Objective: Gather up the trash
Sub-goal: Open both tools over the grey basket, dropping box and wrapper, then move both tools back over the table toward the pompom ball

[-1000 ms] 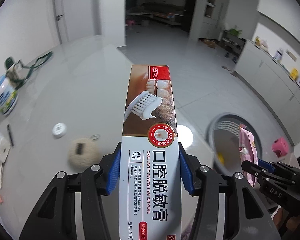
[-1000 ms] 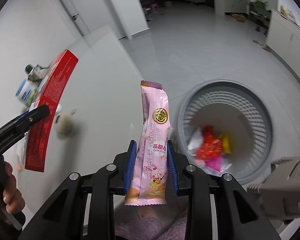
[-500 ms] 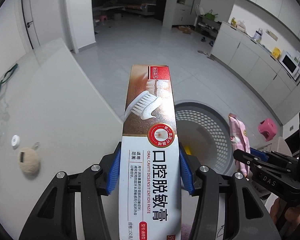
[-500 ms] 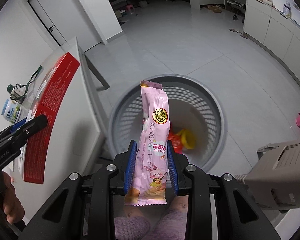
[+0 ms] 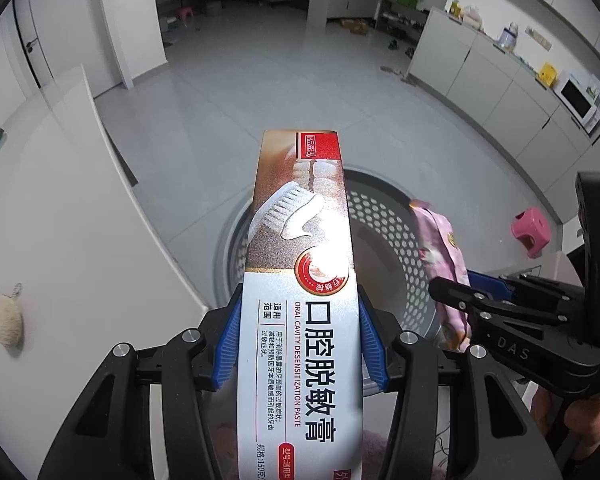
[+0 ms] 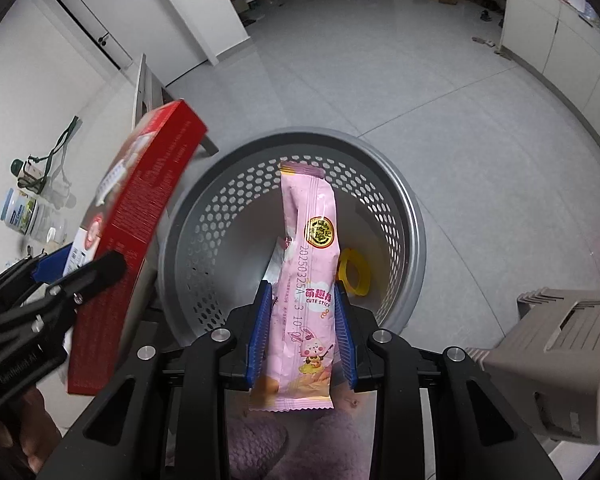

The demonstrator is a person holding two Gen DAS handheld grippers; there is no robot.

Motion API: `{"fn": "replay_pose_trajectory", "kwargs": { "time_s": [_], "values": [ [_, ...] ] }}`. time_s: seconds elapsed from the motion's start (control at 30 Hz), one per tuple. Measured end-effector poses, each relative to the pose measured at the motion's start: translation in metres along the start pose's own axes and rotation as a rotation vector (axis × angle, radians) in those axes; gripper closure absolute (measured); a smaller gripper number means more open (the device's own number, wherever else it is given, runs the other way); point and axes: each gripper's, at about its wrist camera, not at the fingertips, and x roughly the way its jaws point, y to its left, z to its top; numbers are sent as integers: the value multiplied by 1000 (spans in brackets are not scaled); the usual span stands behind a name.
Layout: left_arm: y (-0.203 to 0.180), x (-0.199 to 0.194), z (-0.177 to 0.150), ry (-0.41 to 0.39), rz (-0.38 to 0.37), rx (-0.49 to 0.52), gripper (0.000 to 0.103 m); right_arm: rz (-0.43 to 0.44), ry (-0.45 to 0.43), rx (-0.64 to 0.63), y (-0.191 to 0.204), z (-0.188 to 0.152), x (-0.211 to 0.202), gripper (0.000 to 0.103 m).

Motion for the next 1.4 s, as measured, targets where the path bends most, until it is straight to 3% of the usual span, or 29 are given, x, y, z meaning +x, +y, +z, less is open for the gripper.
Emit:
{"fn": "replay_pose_trajectory", "kwargs": {
  "time_s": [0.33,0.47,0.57,1.4],
  "values": [
    [-8,19,1,59,21,-16,52,24,47,-21,-1,11,20,72],
    [-6,20,6,67,23,-33,51,35,46,-27,-2,16,22,59],
    [-2,15,7,59,30,-45,41,38,34,-30,-5,18,21,47],
    [-3,2,3,16,76,-69,40,39,17,-35,-7,13,12,47]
  ]
}}
